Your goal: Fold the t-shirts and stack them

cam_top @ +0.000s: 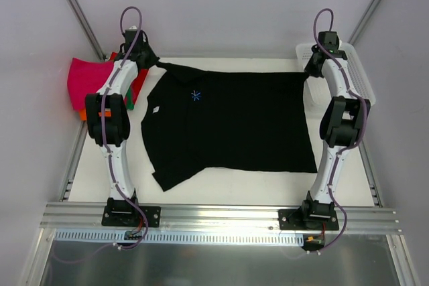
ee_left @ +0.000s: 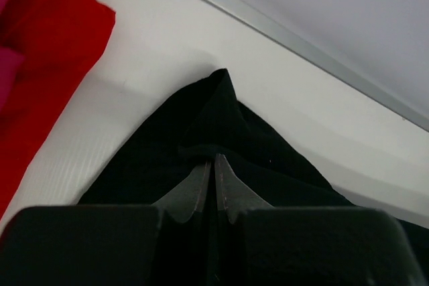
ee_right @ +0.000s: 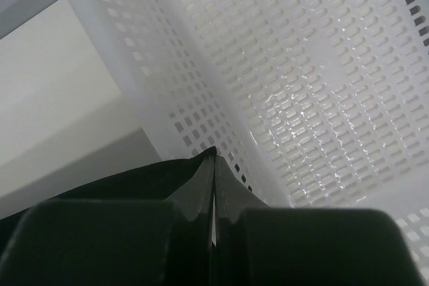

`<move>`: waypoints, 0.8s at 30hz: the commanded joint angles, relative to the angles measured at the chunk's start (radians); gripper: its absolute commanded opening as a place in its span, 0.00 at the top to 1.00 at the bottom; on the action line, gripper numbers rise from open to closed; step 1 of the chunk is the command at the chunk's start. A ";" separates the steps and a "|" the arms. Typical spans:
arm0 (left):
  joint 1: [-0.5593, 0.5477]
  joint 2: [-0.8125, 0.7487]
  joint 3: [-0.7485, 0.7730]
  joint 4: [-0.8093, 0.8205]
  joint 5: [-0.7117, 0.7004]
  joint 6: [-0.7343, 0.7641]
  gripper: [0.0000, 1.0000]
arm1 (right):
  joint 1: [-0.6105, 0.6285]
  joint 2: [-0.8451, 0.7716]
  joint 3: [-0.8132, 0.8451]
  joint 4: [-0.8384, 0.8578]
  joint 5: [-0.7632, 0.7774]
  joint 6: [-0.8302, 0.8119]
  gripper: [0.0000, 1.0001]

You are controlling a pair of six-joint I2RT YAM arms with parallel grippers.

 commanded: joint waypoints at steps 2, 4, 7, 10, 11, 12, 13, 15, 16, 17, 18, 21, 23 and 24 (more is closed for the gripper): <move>0.012 -0.184 -0.107 0.030 -0.047 -0.026 1.00 | -0.006 -0.142 -0.081 0.029 0.013 0.015 0.99; 0.012 -0.221 -0.150 0.030 -0.076 -0.034 1.00 | -0.004 -0.159 -0.122 0.032 0.010 0.027 1.00; 0.012 -0.316 -0.260 0.030 -0.089 -0.052 1.00 | 0.003 -0.192 -0.182 0.047 0.016 0.034 1.00; 0.012 -0.391 -0.333 0.030 -0.089 -0.077 1.00 | 0.008 -0.215 -0.222 0.064 0.015 0.041 1.00; 0.012 -0.407 -0.382 0.029 -0.089 -0.083 1.00 | 0.009 -0.220 -0.245 0.069 0.015 0.044 1.00; 0.012 -0.422 -0.405 0.030 -0.089 -0.094 1.00 | 0.011 -0.229 -0.259 0.076 0.013 0.047 0.99; 0.012 -0.449 -0.443 0.030 -0.089 -0.097 1.00 | 0.011 -0.232 -0.277 0.083 0.007 0.052 0.99; 0.012 -0.467 -0.472 0.029 -0.089 -0.097 1.00 | 0.014 -0.237 -0.294 0.087 0.007 0.054 0.99; 0.012 -0.485 -0.486 0.029 -0.090 -0.102 1.00 | 0.017 -0.242 -0.302 0.089 0.005 0.055 1.00; 0.012 -0.493 -0.512 0.030 -0.090 -0.106 1.00 | 0.019 -0.242 -0.308 0.092 0.005 0.057 1.00; 0.012 -0.505 -0.526 0.029 -0.086 -0.112 1.00 | 0.023 -0.245 -0.320 0.093 0.008 0.055 0.99; 0.012 -0.516 -0.563 0.029 -0.077 -0.123 1.00 | 0.026 -0.251 -0.343 0.103 0.010 0.058 1.00; 0.012 -0.516 -0.580 0.029 -0.069 -0.123 1.00 | 0.026 -0.255 -0.354 0.107 0.011 0.061 1.00; 0.012 -0.516 -0.584 0.030 -0.067 -0.125 1.00 | 0.028 -0.257 -0.360 0.112 0.011 0.061 1.00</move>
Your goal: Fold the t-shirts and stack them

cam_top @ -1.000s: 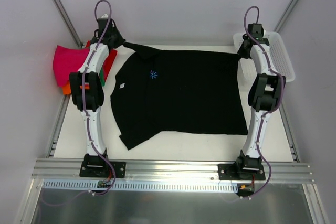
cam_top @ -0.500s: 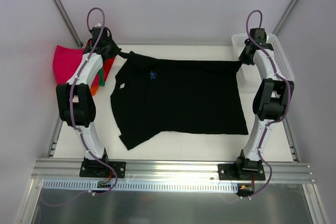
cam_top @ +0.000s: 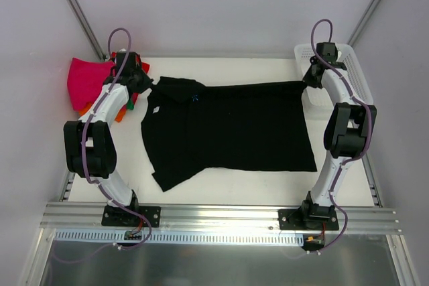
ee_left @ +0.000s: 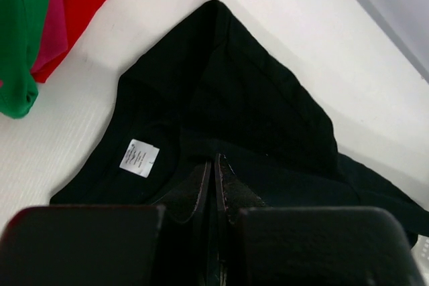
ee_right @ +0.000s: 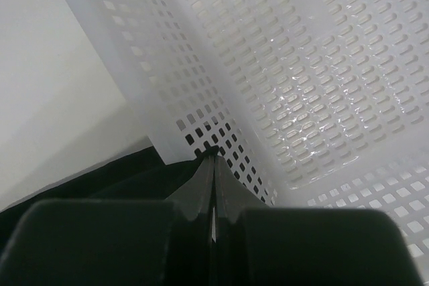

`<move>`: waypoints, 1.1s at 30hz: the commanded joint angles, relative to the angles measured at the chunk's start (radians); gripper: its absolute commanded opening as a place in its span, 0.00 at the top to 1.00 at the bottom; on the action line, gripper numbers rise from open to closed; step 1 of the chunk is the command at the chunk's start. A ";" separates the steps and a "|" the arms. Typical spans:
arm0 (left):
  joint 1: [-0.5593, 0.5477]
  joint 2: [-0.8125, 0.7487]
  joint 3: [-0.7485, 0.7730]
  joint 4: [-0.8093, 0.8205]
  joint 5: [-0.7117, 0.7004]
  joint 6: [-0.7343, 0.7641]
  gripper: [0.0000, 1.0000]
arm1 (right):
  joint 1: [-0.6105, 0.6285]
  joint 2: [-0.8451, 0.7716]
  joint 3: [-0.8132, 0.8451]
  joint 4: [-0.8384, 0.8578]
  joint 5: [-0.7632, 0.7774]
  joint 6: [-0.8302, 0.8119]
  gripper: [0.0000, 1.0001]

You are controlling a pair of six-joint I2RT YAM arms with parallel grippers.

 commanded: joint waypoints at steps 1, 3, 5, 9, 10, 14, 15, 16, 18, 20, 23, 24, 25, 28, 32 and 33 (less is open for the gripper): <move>0.012 -0.050 -0.024 0.017 -0.006 -0.019 1.00 | 0.011 -0.052 -0.026 0.001 0.011 0.010 0.99; 0.012 -0.046 -0.029 0.019 -0.006 -0.019 1.00 | 0.016 -0.052 -0.028 0.001 0.011 0.009 0.99; 0.012 -0.045 -0.036 0.017 -0.004 -0.021 1.00 | 0.017 -0.049 -0.031 -0.001 0.018 0.006 1.00; 0.012 -0.065 -0.050 0.017 -0.006 -0.024 1.00 | 0.019 -0.048 -0.035 0.001 0.022 0.006 0.99; 0.012 -0.068 -0.050 0.019 -0.011 -0.022 1.00 | 0.019 -0.049 -0.037 0.001 0.022 0.006 0.99; 0.012 -0.080 -0.053 0.017 -0.008 -0.015 1.00 | 0.023 -0.068 -0.047 0.001 0.039 0.006 0.99; 0.012 -0.083 -0.052 0.019 -0.006 -0.015 1.00 | 0.025 -0.078 -0.055 0.007 0.047 0.009 0.99; 0.012 -0.083 -0.053 0.019 -0.004 -0.015 1.00 | 0.026 -0.092 -0.081 0.019 0.057 0.009 1.00; 0.012 -0.082 -0.052 0.017 0.000 -0.013 1.00 | 0.034 -0.144 -0.116 0.069 0.076 0.006 0.99; 0.012 -0.077 -0.050 0.019 0.002 -0.012 1.00 | 0.036 -0.172 -0.146 0.090 0.087 0.004 0.99; 0.012 -0.068 -0.047 0.019 0.002 -0.013 1.00 | 0.043 -0.213 -0.161 0.113 0.090 -0.007 0.99; 0.012 -0.066 -0.049 0.019 0.002 -0.015 1.00 | 0.045 -0.220 -0.163 0.129 0.088 -0.010 0.99; 0.012 -0.065 -0.049 0.019 0.002 -0.016 1.00 | 0.046 -0.233 -0.167 0.137 0.085 -0.016 1.00; 0.012 -0.062 -0.049 0.022 0.002 -0.012 1.00 | 0.048 -0.252 -0.176 0.159 0.077 -0.022 0.99; 0.012 -0.062 -0.052 0.020 0.002 -0.013 1.00 | 0.048 -0.252 -0.178 0.145 0.071 -0.024 0.99; 0.012 -0.063 -0.052 0.022 0.002 -0.015 1.00 | 0.048 -0.253 -0.184 0.145 0.071 -0.025 1.00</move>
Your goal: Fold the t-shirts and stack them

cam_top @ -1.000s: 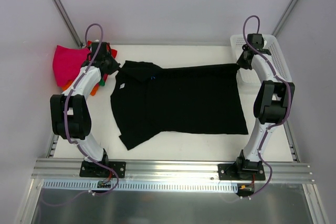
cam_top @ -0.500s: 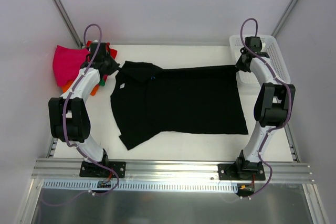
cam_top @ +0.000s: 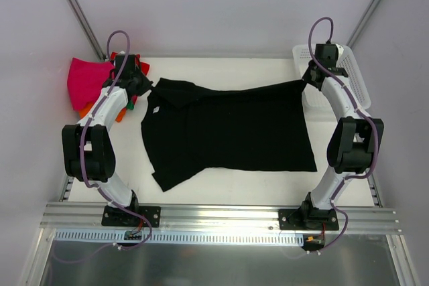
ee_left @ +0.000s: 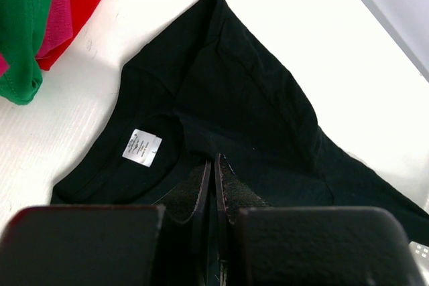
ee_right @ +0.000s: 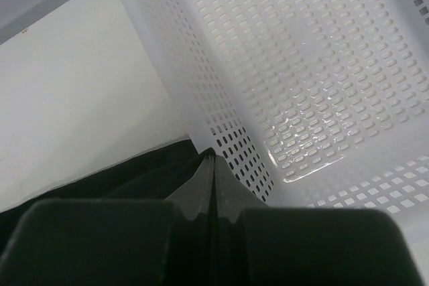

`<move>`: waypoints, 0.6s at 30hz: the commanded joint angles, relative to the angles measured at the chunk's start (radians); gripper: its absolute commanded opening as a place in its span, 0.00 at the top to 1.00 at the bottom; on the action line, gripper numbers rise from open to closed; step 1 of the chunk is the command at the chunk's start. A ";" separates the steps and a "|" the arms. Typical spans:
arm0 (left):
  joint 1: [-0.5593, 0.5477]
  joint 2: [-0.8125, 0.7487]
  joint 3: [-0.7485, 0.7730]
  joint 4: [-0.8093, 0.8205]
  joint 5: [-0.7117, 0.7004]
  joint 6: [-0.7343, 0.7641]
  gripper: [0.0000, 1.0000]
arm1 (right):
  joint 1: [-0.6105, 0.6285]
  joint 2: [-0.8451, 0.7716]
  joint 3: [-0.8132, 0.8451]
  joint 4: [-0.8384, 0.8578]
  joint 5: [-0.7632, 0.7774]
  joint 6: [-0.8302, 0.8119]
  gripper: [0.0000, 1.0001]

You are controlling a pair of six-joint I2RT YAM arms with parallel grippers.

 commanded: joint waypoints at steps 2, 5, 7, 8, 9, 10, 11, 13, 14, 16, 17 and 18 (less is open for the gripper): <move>0.012 -0.028 -0.004 0.019 0.001 -0.004 1.00 | 0.022 -0.052 -0.021 0.027 0.017 -0.013 0.99; 0.012 -0.035 -0.011 0.019 0.001 -0.004 1.00 | 0.024 -0.054 -0.030 0.027 0.017 -0.013 0.99; 0.013 -0.039 -0.014 0.021 0.001 -0.003 1.00 | 0.024 -0.054 -0.035 0.027 0.012 -0.013 1.00; 0.012 -0.042 -0.014 0.021 0.001 -0.004 1.00 | 0.024 -0.051 -0.035 0.027 0.005 -0.010 0.99; 0.012 -0.040 -0.014 0.021 0.001 -0.004 1.00 | 0.025 -0.051 -0.037 0.027 0.001 -0.008 0.99; 0.012 -0.040 -0.015 0.021 0.001 -0.003 1.00 | 0.027 -0.049 -0.038 0.026 -0.011 -0.007 0.99; 0.012 -0.039 -0.017 0.021 0.001 -0.004 1.00 | 0.027 -0.048 -0.041 0.029 -0.017 -0.008 0.99; 0.012 -0.042 -0.023 0.021 0.001 -0.004 1.00 | 0.026 -0.049 -0.050 0.027 -0.023 -0.005 0.99; 0.012 -0.042 -0.024 0.022 0.001 -0.004 1.00 | 0.027 -0.051 -0.053 0.026 -0.023 -0.005 0.99; 0.012 -0.045 -0.031 0.021 0.001 -0.004 1.00 | 0.032 -0.062 -0.073 0.021 -0.019 -0.002 0.99; 0.012 -0.045 -0.034 0.022 0.001 -0.006 1.00 | 0.033 -0.066 -0.079 0.015 -0.019 0.001 0.99; 0.012 -0.043 -0.034 0.021 0.001 -0.004 1.00 | 0.036 -0.077 -0.087 0.008 -0.017 0.004 1.00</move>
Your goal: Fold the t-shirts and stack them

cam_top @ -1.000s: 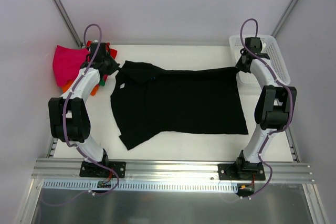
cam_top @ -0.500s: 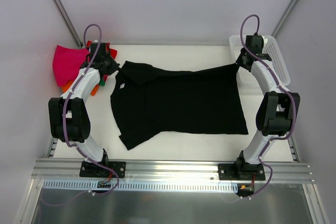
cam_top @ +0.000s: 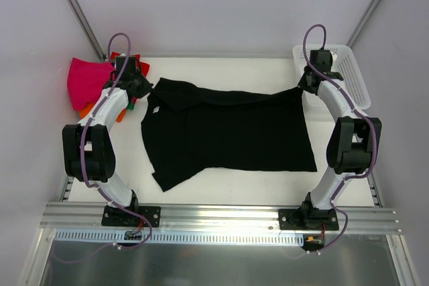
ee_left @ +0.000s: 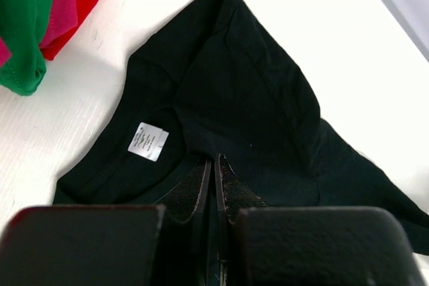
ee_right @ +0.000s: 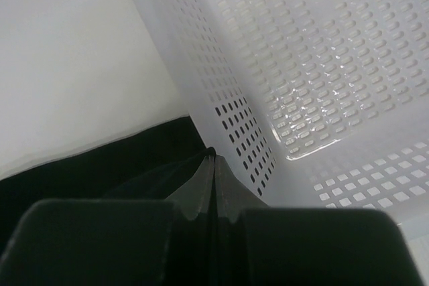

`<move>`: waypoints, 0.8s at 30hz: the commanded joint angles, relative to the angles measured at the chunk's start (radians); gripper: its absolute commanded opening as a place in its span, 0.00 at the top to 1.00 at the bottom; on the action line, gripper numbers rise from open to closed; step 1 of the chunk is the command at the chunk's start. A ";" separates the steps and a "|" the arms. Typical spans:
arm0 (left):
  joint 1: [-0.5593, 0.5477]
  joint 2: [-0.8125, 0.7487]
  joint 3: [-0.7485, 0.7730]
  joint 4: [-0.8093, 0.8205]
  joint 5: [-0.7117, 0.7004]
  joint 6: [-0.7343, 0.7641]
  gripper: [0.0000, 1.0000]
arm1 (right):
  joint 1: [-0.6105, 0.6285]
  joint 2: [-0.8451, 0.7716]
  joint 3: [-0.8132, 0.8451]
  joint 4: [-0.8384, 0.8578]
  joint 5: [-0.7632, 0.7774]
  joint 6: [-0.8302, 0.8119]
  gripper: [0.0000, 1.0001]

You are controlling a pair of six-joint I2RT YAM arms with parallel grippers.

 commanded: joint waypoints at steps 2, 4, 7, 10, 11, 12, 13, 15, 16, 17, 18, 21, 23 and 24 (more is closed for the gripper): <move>0.012 -0.047 -0.019 0.020 0.021 -0.006 1.00 | 0.015 -0.085 -0.046 -0.006 -0.001 0.011 1.00; 0.012 -0.048 -0.027 0.020 0.044 -0.006 1.00 | 0.024 -0.101 -0.060 -0.030 0.003 0.016 1.00; 0.012 -0.048 -0.045 0.019 0.063 -0.010 1.00 | 0.041 -0.124 -0.097 -0.055 0.014 0.019 0.99; 0.012 -0.047 -0.062 0.019 0.072 -0.009 1.00 | 0.058 -0.149 -0.129 -0.069 0.035 0.016 1.00; 0.012 -0.047 -0.065 0.019 0.076 -0.010 1.00 | 0.062 -0.155 -0.137 -0.072 0.040 0.016 0.99; 0.012 -0.044 -0.070 0.019 0.084 -0.009 1.00 | 0.069 -0.158 -0.152 -0.078 0.048 0.016 0.99; 0.012 -0.044 -0.071 0.017 0.087 -0.007 1.00 | 0.073 -0.164 -0.155 -0.086 0.051 0.016 0.99; 0.012 -0.041 -0.079 0.019 0.093 -0.006 1.00 | 0.085 -0.166 -0.165 -0.105 0.080 0.016 0.99; 0.012 -0.042 -0.082 0.017 0.096 -0.007 1.00 | 0.088 -0.166 -0.168 -0.109 0.089 0.016 0.99; 0.012 -0.044 -0.084 0.019 0.098 -0.006 1.00 | 0.096 -0.166 -0.172 -0.110 0.098 0.013 0.99; 0.012 -0.047 -0.090 0.019 0.099 -0.006 1.00 | 0.098 -0.166 -0.177 -0.110 0.118 0.010 0.99; 0.012 -0.063 -0.103 0.017 0.106 0.002 0.77 | 0.108 -0.155 -0.175 -0.135 0.144 0.014 0.98; 0.012 -0.099 -0.122 0.019 0.097 -0.009 0.25 | 0.111 -0.152 -0.152 -0.154 0.161 0.017 0.72; 0.013 -0.116 -0.131 0.019 0.095 -0.009 0.04 | 0.112 -0.151 -0.152 -0.161 0.164 0.019 0.60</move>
